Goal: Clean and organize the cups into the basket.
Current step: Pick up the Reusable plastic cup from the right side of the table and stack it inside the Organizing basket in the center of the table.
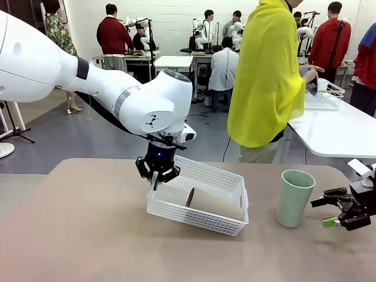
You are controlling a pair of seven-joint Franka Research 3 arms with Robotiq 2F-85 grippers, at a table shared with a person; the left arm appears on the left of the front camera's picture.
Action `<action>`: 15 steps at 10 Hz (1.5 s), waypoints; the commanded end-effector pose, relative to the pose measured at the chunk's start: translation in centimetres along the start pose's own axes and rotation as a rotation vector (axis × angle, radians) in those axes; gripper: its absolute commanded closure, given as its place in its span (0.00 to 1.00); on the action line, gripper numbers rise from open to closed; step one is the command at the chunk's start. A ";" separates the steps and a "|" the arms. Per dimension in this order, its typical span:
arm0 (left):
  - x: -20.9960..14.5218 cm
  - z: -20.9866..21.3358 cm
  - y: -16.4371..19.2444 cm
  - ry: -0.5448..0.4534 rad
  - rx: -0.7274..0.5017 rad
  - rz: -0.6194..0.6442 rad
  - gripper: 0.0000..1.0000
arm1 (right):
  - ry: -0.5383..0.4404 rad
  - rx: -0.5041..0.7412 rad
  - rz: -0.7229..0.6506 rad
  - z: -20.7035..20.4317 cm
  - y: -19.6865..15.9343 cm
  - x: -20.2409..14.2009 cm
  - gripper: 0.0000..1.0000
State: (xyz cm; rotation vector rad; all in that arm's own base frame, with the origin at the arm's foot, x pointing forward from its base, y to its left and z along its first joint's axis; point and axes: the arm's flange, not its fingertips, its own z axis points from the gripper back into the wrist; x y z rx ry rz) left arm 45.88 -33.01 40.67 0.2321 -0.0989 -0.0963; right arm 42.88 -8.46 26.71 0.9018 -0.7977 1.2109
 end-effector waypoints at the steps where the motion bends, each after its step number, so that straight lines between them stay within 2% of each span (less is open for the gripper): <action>1: -0.3 -0.1 -0.1 -0.007 0.009 -0.008 1.00 | -0.046 0.010 0.028 -0.9 -1.1 0.2 0.00; 7: -0.3 -0.1 -0.1 -0.007 0.009 -0.008 1.00 | -0.110 0.078 0.079 -3.4 -2.8 1.0 0.00; 15: -0.3 -0.1 -0.1 -0.007 0.009 -0.008 1.00 | -0.126 0.048 0.102 -6.2 -4.5 2.1 0.00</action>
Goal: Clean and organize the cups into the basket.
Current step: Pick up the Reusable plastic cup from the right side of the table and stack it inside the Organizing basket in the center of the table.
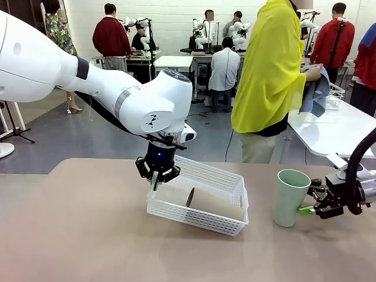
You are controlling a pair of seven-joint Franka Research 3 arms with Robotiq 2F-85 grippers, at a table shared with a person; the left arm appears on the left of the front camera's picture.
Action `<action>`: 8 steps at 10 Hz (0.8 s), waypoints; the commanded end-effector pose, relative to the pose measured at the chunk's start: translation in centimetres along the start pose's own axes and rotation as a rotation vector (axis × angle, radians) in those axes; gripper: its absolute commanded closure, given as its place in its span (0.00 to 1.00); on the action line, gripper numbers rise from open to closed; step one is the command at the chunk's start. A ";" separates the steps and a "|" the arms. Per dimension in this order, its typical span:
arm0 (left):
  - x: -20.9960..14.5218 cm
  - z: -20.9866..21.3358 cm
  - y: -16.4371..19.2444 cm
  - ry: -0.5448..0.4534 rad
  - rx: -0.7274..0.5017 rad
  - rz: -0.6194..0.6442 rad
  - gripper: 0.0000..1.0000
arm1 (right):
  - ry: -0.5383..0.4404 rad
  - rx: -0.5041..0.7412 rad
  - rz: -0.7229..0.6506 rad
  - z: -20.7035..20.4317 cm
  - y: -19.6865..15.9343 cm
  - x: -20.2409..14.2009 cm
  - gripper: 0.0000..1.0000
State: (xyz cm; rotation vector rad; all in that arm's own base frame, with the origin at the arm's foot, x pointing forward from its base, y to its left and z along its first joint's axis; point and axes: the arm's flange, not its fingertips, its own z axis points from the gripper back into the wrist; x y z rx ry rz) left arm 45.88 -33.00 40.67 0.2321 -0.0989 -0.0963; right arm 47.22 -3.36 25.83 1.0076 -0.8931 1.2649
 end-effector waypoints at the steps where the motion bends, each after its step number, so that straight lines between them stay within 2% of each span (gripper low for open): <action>1: -0.3 -0.1 -0.1 -0.007 0.009 -0.008 1.00 | -0.020 0.002 0.021 -1.5 -1.0 -0.1 0.00; 4: -0.3 -0.1 -0.1 -0.007 0.009 -0.008 1.00 | -0.020 0.044 0.008 -2.8 -1.4 0.0 0.00; 5: -0.3 -0.1 -0.1 -0.007 0.009 -0.008 1.00 | -0.017 0.051 0.009 -2.8 -1.3 -0.1 0.22; 6: -0.3 -0.1 -0.1 -0.007 0.009 -0.008 1.00 | -0.020 0.051 0.007 -2.7 -1.2 -0.1 0.60; 8: -0.3 -0.1 -0.1 -0.007 0.009 -0.008 1.00 | -0.022 0.036 0.001 -2.3 -0.9 -0.2 1.00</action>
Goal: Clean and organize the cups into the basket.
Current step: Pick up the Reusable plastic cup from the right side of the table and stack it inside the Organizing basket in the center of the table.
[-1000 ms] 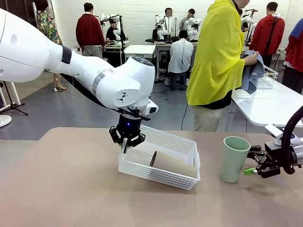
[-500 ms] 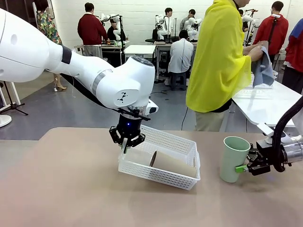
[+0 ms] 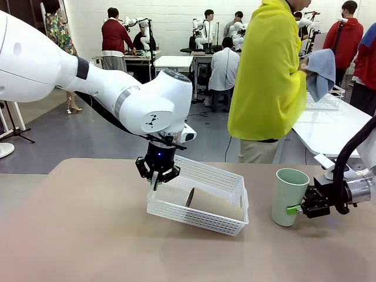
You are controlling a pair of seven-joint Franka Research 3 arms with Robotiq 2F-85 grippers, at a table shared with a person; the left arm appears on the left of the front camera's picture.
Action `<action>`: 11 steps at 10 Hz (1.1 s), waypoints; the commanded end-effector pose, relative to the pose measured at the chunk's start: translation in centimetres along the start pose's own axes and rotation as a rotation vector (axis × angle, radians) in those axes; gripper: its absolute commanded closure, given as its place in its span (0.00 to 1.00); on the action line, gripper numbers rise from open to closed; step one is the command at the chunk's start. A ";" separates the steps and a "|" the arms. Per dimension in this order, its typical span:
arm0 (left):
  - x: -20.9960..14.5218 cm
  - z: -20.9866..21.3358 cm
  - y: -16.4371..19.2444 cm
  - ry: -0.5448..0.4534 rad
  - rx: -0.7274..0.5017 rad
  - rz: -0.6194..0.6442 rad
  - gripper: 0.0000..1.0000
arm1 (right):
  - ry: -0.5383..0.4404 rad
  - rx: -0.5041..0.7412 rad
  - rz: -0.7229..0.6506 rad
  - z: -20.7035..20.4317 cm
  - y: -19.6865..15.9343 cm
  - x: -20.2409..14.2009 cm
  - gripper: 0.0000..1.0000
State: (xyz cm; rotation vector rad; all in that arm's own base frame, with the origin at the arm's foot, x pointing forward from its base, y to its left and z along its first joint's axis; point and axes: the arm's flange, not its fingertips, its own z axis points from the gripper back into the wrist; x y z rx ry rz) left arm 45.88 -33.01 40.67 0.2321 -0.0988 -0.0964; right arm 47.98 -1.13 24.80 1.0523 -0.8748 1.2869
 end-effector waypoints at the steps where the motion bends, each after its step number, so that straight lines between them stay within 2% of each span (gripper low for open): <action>1: -0.3 -0.1 -0.1 -0.007 0.009 -0.008 1.00 | -0.006 -0.008 -0.004 0.1 0.6 0.4 1.00; 2: -0.3 -0.1 -0.1 -0.007 0.009 -0.008 1.00 | 0.028 -0.066 -0.064 -0.2 1.9 2.6 1.00; 4: -0.3 -0.1 -0.1 -0.007 0.009 -0.008 1.00 | 0.109 -0.137 -0.102 -0.9 7.1 11.9 1.00; 6: -0.3 -0.1 -0.1 -0.007 0.009 -0.008 1.00 | 0.127 -0.220 -0.086 -0.5 11.0 18.9 1.00; 8: -0.3 -0.1 -0.1 -0.007 0.009 -0.008 1.00 | 0.111 -0.238 -0.074 0.3 13.0 21.7 1.00; 10: -0.3 -0.1 -0.1 -0.007 0.009 -0.008 1.00 | 0.130 -0.391 -0.158 0.7 13.7 20.7 1.00; 11: -0.3 -0.1 -0.1 -0.007 0.009 -0.008 1.00 | 0.108 -0.243 -0.061 1.0 13.6 23.6 1.00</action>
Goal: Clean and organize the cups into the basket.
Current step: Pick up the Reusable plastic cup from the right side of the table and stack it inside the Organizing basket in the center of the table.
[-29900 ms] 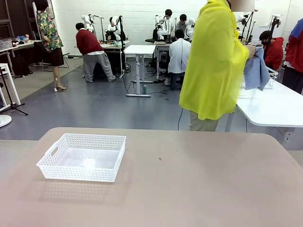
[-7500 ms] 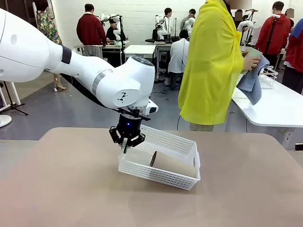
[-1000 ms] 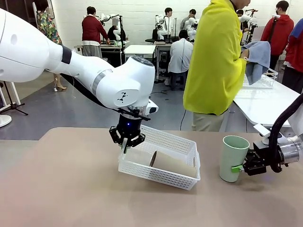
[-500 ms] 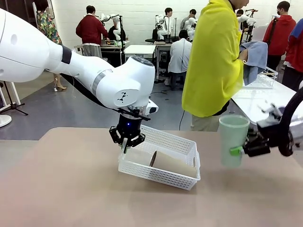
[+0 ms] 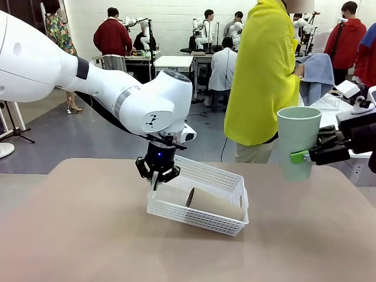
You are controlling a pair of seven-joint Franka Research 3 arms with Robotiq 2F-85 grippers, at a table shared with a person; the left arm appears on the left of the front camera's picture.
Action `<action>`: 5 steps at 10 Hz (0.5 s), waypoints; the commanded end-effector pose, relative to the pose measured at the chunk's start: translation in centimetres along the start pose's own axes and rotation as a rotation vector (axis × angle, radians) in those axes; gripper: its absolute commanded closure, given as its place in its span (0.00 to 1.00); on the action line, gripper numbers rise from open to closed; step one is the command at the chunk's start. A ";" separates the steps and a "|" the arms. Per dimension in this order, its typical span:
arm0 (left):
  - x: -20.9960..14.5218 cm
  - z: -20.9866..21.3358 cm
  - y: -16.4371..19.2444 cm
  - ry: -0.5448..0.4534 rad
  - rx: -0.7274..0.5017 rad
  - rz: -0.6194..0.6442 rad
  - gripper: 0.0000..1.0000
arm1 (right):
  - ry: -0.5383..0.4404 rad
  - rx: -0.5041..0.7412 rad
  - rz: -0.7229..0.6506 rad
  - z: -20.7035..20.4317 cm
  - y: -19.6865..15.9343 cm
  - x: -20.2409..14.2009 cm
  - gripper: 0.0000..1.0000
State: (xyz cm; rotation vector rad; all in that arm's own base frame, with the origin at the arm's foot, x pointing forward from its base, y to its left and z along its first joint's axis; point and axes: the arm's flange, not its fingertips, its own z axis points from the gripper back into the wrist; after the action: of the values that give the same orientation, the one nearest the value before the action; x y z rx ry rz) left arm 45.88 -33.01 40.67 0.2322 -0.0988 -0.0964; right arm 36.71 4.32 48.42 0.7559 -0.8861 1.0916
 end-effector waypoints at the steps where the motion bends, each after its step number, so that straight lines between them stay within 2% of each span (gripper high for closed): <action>1: -0.3 -0.1 -0.1 -0.007 0.009 -0.008 1.00 | -0.018 0.060 0.030 -0.4 -0.1 0.9 1.00; 3: -0.3 -0.1 -0.1 -0.007 0.009 -0.008 1.00 | -0.018 0.060 0.030 -0.4 -0.1 0.9 1.00; 4: -0.3 -0.1 -0.1 -0.007 0.009 -0.008 1.00 | -0.007 0.030 0.012 -0.3 0.2 0.6 0.16; 5: -0.3 -0.1 -0.1 -0.007 0.009 -0.008 1.00 | 0.164 -0.009 0.010 -2.5 0.9 3.4 0.16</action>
State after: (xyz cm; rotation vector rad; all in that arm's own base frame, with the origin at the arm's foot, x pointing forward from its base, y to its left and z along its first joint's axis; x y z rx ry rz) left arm 45.88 -33.01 40.66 0.2322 -0.0987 -0.0965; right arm 36.74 5.71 49.11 0.7441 -0.8500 1.1354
